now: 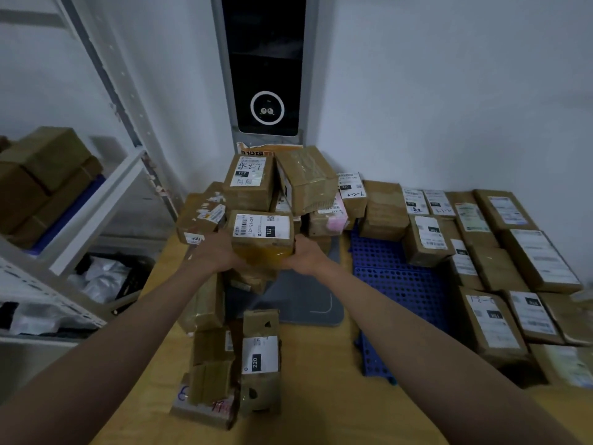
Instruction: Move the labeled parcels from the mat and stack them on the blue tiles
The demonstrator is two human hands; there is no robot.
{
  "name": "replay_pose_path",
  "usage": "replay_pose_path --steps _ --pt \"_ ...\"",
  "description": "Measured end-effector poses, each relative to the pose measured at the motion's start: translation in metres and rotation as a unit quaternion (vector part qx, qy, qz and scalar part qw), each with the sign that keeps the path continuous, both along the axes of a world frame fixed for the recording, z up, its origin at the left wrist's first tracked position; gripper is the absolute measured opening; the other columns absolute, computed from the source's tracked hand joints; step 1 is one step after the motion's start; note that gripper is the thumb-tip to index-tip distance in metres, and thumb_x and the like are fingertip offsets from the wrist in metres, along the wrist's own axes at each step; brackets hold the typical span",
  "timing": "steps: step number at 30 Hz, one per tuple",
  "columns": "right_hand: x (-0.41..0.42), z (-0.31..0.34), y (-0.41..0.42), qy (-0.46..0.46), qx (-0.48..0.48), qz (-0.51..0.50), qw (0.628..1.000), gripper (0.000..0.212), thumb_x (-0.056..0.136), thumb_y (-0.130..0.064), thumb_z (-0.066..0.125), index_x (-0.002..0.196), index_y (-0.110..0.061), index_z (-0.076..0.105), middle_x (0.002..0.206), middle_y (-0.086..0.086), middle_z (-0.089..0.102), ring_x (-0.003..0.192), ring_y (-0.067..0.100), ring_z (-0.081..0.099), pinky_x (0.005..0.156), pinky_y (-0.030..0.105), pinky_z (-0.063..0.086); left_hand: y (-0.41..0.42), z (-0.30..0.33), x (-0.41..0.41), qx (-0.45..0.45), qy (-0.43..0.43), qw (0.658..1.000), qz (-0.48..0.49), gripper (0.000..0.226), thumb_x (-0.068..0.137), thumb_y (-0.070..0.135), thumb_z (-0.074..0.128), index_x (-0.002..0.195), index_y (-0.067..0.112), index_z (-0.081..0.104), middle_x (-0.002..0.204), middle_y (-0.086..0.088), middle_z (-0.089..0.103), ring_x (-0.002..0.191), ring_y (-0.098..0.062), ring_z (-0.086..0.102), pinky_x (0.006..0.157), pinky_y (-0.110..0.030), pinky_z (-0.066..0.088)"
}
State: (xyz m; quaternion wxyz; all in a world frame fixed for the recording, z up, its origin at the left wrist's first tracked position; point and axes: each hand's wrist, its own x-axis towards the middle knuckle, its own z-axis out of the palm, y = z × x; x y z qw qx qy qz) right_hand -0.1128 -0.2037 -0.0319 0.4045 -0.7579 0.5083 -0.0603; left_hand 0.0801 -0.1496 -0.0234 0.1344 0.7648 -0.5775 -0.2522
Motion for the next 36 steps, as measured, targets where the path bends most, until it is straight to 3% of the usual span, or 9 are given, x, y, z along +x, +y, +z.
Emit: replay_pose_path --steps 6,12,15,18,24,28,31,33,36 --pt "-0.017 0.004 0.006 -0.064 -0.011 -0.051 0.997 0.056 0.084 -0.029 0.075 0.133 -0.011 0.054 0.132 0.008 0.059 0.122 0.024 0.055 0.103 0.039 0.046 -0.002 0.011 -0.012 -0.025 -0.012 1.0 -0.01 0.087 0.068 0.037 0.086 0.142 0.02 0.043 0.142 -0.008 0.05 0.129 -0.028 0.048 0.106 -0.046 0.042" --pt "-0.074 0.01 0.013 -0.101 -0.029 -0.072 0.992 0.058 0.081 -0.026 0.079 0.132 -0.014 0.054 0.126 0.003 0.065 0.117 0.02 0.06 0.1 0.036 0.049 0.002 0.02 -0.055 -0.02 -0.062 0.997 -0.038 0.086 0.06 0.069 0.073 0.128 0.021 0.053 0.129 -0.007 0.059 0.119 -0.028 0.056 0.099 -0.043 0.047" --pt "-0.118 0.006 0.02 -0.065 -0.023 -0.106 0.992 0.057 0.079 -0.035 0.078 0.125 -0.014 0.053 0.114 -0.003 0.066 0.103 0.014 0.063 0.074 0.019 0.049 0.005 0.016 -0.09 -0.019 -0.022 0.996 -0.079 0.067 0.061 0.063 0.078 0.118 0.031 0.06 0.118 0.006 0.066 0.103 -0.013 0.062 0.082 -0.029 0.049" --pt "-0.162 -0.002 0.028 -0.031 -0.016 -0.143 0.989 0.056 0.08 -0.034 0.077 0.124 -0.015 0.049 0.104 -0.007 0.059 0.093 0.01 0.059 0.056 0.012 0.039 0.005 0.004 -0.131 0.005 0.023 0.993 -0.114 0.06 0.066 0.052 0.082 0.115 0.028 0.058 0.116 0.007 0.064 0.102 -0.011 0.061 0.087 -0.035 0.053" --pt "-0.242 -0.027 0.043 0.005 0.036 -0.182 0.983 0.052 0.086 -0.027 0.072 0.129 -0.013 0.046 0.12 0.004 0.059 0.093 0.015 0.056 0.068 0.021 0.045 0.0 -0.027 -0.209 0.048 0.005 0.991 -0.128 0.078 0.062 0.052 0.081 0.125 0.018 0.049 0.131 -0.004 0.05 0.119 -0.025 0.053 0.096 -0.041 0.048" --pt "-0.292 -0.045 0.047 0.012 0.072 -0.197 0.978 0.05 0.09 -0.021 0.066 0.133 -0.012 0.043 0.117 0.006 0.058 0.088 0.016 0.057 0.064 0.023 0.048 0.0 -0.053 -0.254 0.062 0.023 0.99 -0.128 0.061 0.063 0.034 0.082 0.11 0.015 0.048 0.123 -0.008 0.046 0.104 -0.02 0.047 0.068 -0.026 0.037" --pt "-0.323 -0.056 0.046 0.011 0.092 -0.203 0.975 0.049 0.091 -0.023 0.065 0.133 -0.011 0.041 0.105 0.003 0.057 0.083 0.016 0.061 0.054 0.019 0.047 -0.001 -0.069 -0.282 0.027 0.073 0.989 -0.126 0.069 0.059 0.02 0.083 0.117 0.007 0.047 0.123 -0.007 0.045 0.108 -0.023 0.047 0.07 -0.026 0.038" --pt "-0.34 -0.063 0.042 0.007 0.106 -0.206 0.973 0.048 0.091 -0.021 0.064 0.132 -0.01 0.041 0.11 0.007 0.058 0.092 0.023 0.064 0.065 0.028 0.056 -0.001 -0.077 -0.298 0.021 0.107 0.984 -0.142 0.073 0.057 0.018 0.084 0.118 0.009 0.045 0.124 0.002 0.041 0.108 -0.016 0.046 0.077 -0.024 0.042" --pt "-0.362 -0.076 0.036 -0.003 0.127 -0.214 0.968 0.049 0.088 -0.013 0.065 0.13 -0.007 0.041 0.114 0.014 0.058 0.095 0.026 0.063 0.079 0.038 0.057 0.001 -0.091 -0.313 0.037 0.111 0.982 -0.151 0.059 0.059 0.017 0.087 0.098 0.005 0.044 0.119 0.004 0.041 0.105 -0.018 0.048 0.077 -0.032 0.049"
